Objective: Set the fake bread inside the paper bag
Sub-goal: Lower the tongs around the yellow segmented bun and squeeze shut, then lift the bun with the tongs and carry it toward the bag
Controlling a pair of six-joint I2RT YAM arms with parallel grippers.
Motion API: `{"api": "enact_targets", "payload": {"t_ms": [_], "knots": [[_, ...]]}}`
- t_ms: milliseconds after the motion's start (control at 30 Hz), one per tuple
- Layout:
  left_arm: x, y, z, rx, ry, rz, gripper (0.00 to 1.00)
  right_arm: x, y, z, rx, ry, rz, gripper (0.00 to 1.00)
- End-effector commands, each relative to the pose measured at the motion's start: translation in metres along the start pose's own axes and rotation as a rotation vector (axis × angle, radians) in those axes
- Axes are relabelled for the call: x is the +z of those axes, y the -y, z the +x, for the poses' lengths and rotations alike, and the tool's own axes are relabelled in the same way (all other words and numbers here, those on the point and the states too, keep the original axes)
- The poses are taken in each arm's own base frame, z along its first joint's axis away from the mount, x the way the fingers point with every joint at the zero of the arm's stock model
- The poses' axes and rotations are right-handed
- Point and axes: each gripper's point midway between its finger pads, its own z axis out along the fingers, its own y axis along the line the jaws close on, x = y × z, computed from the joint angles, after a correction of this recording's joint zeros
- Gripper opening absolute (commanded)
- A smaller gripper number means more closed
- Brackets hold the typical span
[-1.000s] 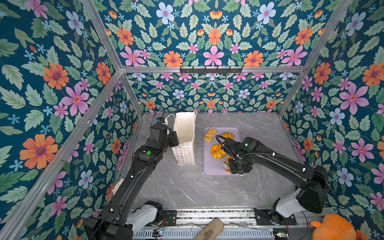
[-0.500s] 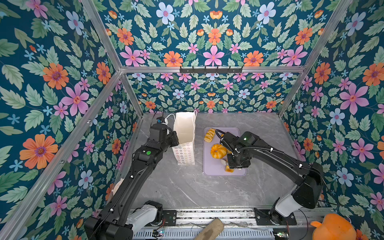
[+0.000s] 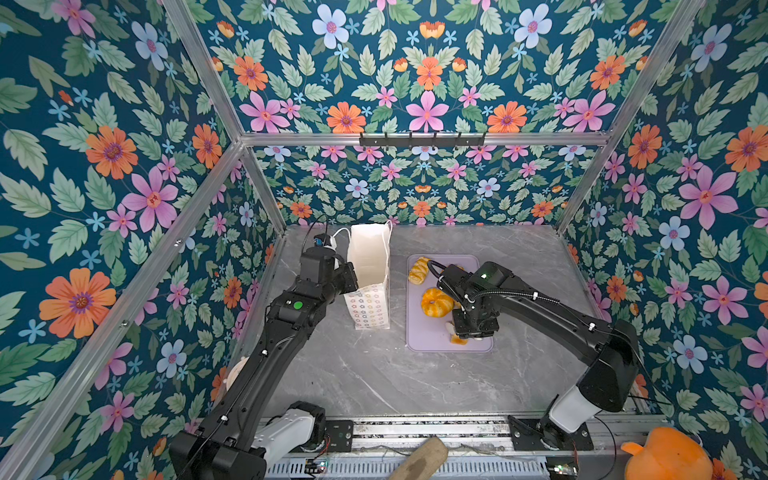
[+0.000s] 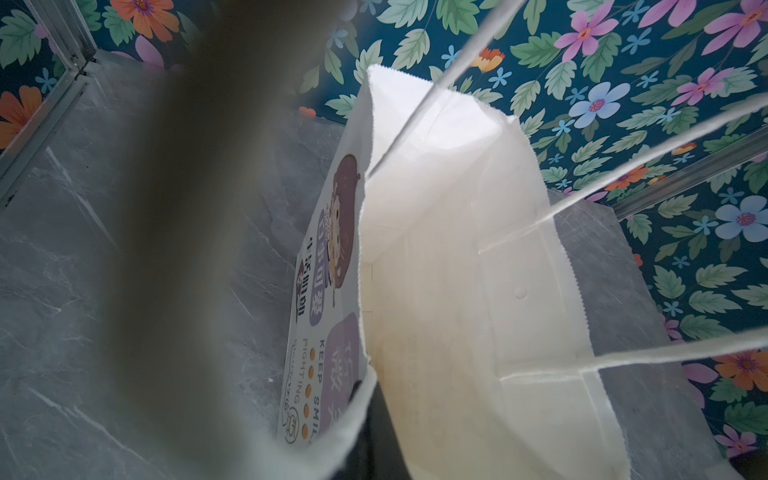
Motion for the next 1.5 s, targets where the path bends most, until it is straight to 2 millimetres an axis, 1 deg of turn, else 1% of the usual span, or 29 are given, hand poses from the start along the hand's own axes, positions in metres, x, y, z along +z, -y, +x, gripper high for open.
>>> {"api": "enact_targets", "payload": {"t_ms": [0, 133, 233, 367, 433, 600, 733, 867, 967, 1000, 1133, 1233, 1467], "knots": [[-0.002, -0.004, 0.003, 0.009, -0.012, -0.019, 0.0, -0.002, 0.004, 0.005, -0.016, -0.025, 0.016, 0.35], [-0.001, -0.005, 0.005, 0.009, -0.017, -0.02, 0.0, -0.011, 0.008, 0.007, -0.035, -0.018, 0.022, 0.32], [-0.002, -0.004, 0.006, 0.008, -0.019, -0.018, 0.0, -0.026, 0.011, 0.007, -0.057, 0.0, 0.015, 0.32], [-0.004, -0.004, 0.003, 0.007, -0.013, -0.018, 0.0, -0.056, 0.015, 0.008, -0.075, 0.048, -0.017, 0.31], [-0.005, -0.003, 0.002, 0.005, -0.009, -0.016, 0.0, -0.074, 0.016, 0.007, -0.083, 0.093, -0.044, 0.3], [-0.005, 0.0, -0.002, 0.006, -0.012, -0.008, 0.0, -0.118, 0.013, 0.004, -0.107, 0.177, -0.119, 0.31], [-0.006, 0.005, -0.005, 0.001, -0.009, 0.011, 0.0, -0.155, 0.003, -0.005, -0.124, 0.264, -0.204, 0.3], [-0.007, 0.009, -0.008, -0.009, -0.005, 0.024, 0.0, -0.192, -0.013, -0.013, -0.139, 0.354, -0.328, 0.31], [-0.006, 0.007, -0.01, -0.019, -0.005, 0.01, 0.0, -0.219, -0.027, -0.015, -0.155, 0.403, -0.428, 0.3], [-0.006, 0.007, -0.011, -0.023, -0.006, 0.008, 0.0, -0.221, -0.036, -0.021, -0.161, 0.402, -0.441, 0.3], [-0.005, 0.01, -0.012, -0.042, -0.008, 0.012, 0.0, -0.248, -0.056, -0.023, -0.193, 0.449, -0.547, 0.3], [-0.006, 0.012, -0.015, -0.052, 0.001, 0.006, 0.0, -0.262, -0.066, -0.022, -0.213, 0.47, -0.614, 0.29], [-0.007, 0.016, -0.017, -0.082, 0.009, -0.003, 0.0, -0.286, -0.072, -0.021, -0.218, 0.529, -0.709, 0.27]]}}
